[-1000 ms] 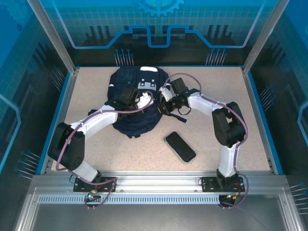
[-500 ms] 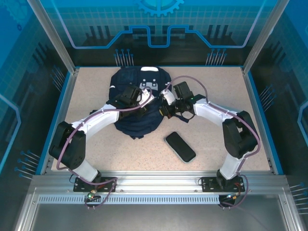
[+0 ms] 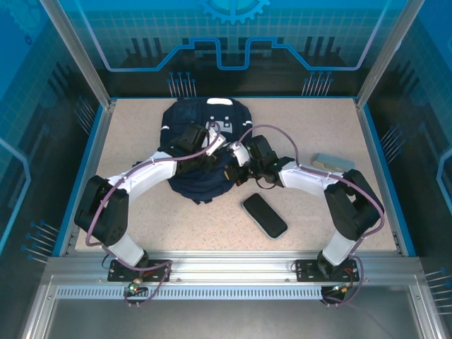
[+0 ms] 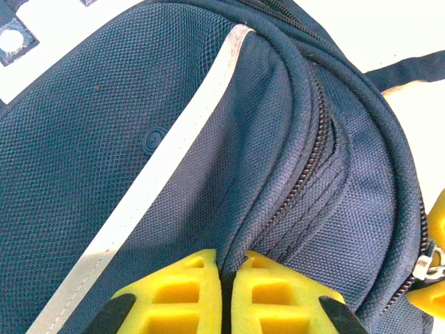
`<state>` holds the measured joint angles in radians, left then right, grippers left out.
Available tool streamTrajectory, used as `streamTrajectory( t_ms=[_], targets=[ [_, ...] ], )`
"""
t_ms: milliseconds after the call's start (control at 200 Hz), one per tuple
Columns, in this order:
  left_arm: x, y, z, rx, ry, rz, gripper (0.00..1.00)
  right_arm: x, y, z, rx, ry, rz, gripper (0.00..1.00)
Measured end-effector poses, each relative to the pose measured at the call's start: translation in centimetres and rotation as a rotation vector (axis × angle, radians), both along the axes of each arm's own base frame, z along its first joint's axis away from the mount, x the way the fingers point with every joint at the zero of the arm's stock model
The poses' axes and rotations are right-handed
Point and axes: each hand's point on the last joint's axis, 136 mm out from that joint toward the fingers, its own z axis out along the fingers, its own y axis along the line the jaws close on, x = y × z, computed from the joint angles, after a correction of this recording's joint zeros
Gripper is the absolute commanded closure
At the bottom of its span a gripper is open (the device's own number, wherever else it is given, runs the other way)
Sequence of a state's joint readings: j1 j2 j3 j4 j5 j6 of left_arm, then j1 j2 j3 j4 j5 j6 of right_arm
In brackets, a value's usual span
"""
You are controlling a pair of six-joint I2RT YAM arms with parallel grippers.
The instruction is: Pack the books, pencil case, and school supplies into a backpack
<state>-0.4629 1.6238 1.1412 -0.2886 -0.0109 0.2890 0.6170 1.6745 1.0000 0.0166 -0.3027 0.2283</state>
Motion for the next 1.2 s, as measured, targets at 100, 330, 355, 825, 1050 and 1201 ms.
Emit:
streamTrajectory(
  t_ms=[100,330,355,825,1050,1201],
  targets=[
    [0.2,-0.4,0.1,-0.026,-0.019,-0.009,1.0,-0.4,-1.0,1.0,0.05,0.019,-0.067,0.66],
    [0.1,-0.6,0.1,-0.071,-0.081,-0.022,1.0,-0.2,-4.9,4.8,0.207,0.119,-0.262,0.41],
    [0.0,-0.6,0.2,-0.075,-0.087,-0.023,1.0,0.1,-5.3,5.0,0.221,0.141,-0.29,0.41],
    [-0.5,-0.3,0.8,-0.11,-0.145,-0.034,1.0,4.8,-3.4,6.7,0.365,0.469,-0.472,0.38],
    [-0.6,-0.3,1.2,-0.115,-0.153,-0.035,1.0,6.2,-2.4,5.8,0.357,0.545,-0.499,0.38],
    [-0.6,-0.2,1.3,-0.117,-0.156,-0.033,1.0,6.4,-2.3,4.8,0.339,0.587,-0.521,0.37]
  ],
)
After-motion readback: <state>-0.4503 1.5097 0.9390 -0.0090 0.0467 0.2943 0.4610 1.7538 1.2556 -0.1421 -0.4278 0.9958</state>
